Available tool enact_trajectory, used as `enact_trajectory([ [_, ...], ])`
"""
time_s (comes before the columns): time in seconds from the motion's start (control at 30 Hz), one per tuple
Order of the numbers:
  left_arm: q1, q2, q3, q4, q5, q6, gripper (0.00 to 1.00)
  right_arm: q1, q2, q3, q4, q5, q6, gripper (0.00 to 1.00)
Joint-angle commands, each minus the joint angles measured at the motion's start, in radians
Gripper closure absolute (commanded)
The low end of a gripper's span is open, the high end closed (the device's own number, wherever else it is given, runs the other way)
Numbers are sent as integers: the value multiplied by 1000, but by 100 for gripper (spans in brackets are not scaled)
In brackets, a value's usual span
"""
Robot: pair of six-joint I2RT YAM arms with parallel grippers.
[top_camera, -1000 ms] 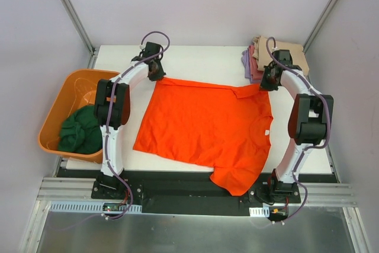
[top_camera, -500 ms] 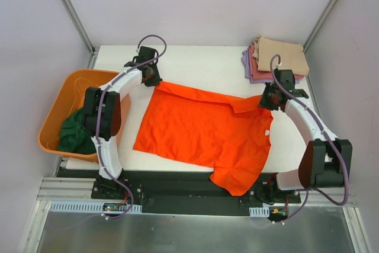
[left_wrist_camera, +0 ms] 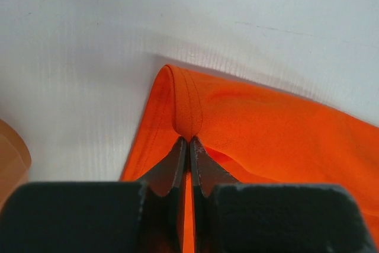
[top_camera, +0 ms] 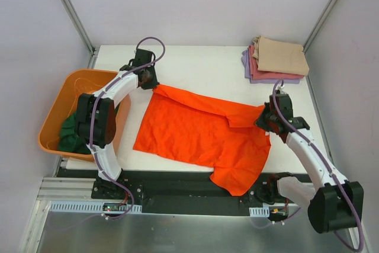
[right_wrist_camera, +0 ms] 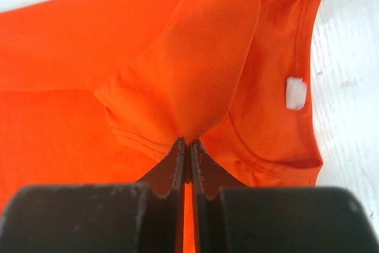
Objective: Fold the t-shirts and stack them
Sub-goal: Fold the flattened tshirt in 1/3 of the way
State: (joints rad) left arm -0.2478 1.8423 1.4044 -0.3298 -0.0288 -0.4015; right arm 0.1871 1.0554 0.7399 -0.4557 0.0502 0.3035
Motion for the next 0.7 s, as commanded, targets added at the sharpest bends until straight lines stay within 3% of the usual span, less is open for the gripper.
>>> enact_trajectory([
  [0.0, 2, -52, -2, -28, -14, 23, 100, 46, -113, -82, 28, 40, 129, 96],
  [0.4, 4, -35, -28, -51, -37, -10, 100, 130, -284, -258, 5, 63, 287, 92],
  [0.47, 4, -43, -31, -54, -39, -11, 100, 143, -299, -278, -9, 69, 295, 83],
  [0.53, 4, -52, -31, -57, -40, -14, 100, 150, -308, -289, -23, 69, 292, 81],
  [0.63, 2, -74, -31, -67, -34, -20, 80, 152, -314, -274, -43, 79, 258, 67],
  [0.67, 2, -83, -33, -68, -36, -22, 67, 150, -314, -261, -49, 86, 244, 53],
])
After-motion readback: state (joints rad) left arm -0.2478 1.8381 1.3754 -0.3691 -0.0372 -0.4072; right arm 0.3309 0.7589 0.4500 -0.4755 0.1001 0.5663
